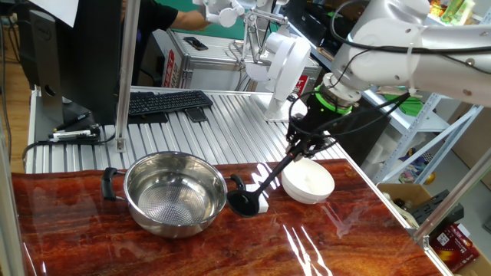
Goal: Scoop water with a large spoon from one bowl to another
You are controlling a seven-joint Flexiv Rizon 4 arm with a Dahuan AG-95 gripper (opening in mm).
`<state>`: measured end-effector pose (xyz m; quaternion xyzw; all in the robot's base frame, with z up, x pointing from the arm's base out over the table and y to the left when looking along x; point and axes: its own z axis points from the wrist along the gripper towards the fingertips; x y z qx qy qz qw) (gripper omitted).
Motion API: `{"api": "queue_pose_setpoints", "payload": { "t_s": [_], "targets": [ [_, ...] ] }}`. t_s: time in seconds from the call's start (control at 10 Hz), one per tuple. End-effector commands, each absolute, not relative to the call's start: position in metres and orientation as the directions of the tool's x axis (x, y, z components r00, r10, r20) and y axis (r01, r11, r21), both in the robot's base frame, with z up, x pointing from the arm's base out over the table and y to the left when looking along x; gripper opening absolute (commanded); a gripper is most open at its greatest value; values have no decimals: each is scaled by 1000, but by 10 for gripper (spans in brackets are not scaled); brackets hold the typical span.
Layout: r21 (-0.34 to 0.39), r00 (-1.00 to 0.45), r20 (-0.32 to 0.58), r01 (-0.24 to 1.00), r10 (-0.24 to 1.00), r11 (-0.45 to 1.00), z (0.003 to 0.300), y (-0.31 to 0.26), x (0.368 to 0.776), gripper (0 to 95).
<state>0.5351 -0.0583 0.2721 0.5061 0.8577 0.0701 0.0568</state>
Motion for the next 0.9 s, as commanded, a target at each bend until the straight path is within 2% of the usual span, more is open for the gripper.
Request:
{"api": "queue_pose_setpoints", "payload": {
  "t_s": [0.1, 0.6, 0.9],
  "targets": [
    [185, -502, -42, 846, 864, 501, 269, -66, 534, 0],
    [193, -542, -60, 817, 838, 543, 269, -86, 528, 0],
    [202, -509, -41, 838, 860, 506, 268, -103, 520, 0]
  ]
}}
